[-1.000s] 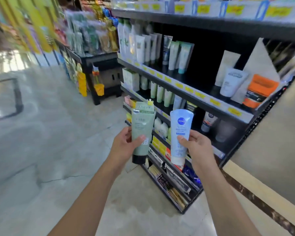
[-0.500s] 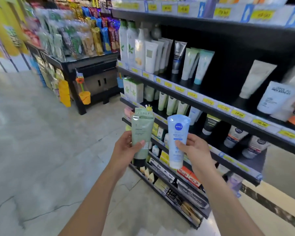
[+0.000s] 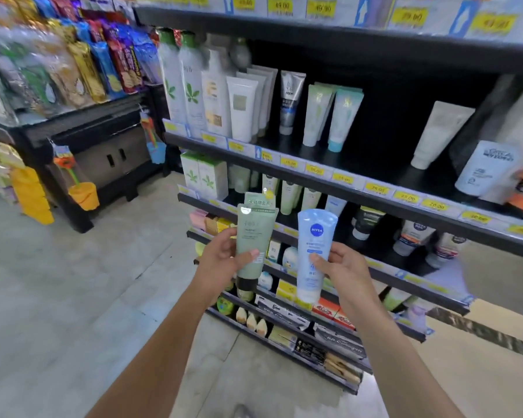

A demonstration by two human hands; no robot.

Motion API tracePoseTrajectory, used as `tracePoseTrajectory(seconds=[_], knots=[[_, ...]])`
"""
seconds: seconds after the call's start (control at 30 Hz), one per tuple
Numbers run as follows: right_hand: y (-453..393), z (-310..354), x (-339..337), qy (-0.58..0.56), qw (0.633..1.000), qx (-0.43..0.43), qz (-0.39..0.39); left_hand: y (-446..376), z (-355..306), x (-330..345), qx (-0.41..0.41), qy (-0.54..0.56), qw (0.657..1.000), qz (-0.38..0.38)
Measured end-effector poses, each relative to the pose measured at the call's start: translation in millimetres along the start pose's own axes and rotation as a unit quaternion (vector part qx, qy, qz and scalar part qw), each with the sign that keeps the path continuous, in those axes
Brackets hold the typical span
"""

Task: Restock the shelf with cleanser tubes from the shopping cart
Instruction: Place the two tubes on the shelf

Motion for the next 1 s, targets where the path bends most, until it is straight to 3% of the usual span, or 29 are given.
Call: tracePoseTrajectory(seconds=[0.5,0.73,1.0], knots=[[-121,-2,63,-0.054,0.998,0.024,-0.003,-167,32,-50,0.025,-0.122,0.992,0.01],[-132,-4,64,-0.058,0.996,0.018,-0.064,-225,42,-54,0.016,-0.12,0.992,0.041],[-119,-19,64,-0.059,0.99,0.028,-0.127,-257,55,-58,0.017,-0.196,0.978,0.072]])
Point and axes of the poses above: each hand's wrist, its own y-axis away from the middle knuckle, its own x-axis out of the palm, z = x × y, the point moved 3 cm from there along -y, towards the middle knuckle, and after that the axes turned 6 degrees about x, right-handed, at the moved point
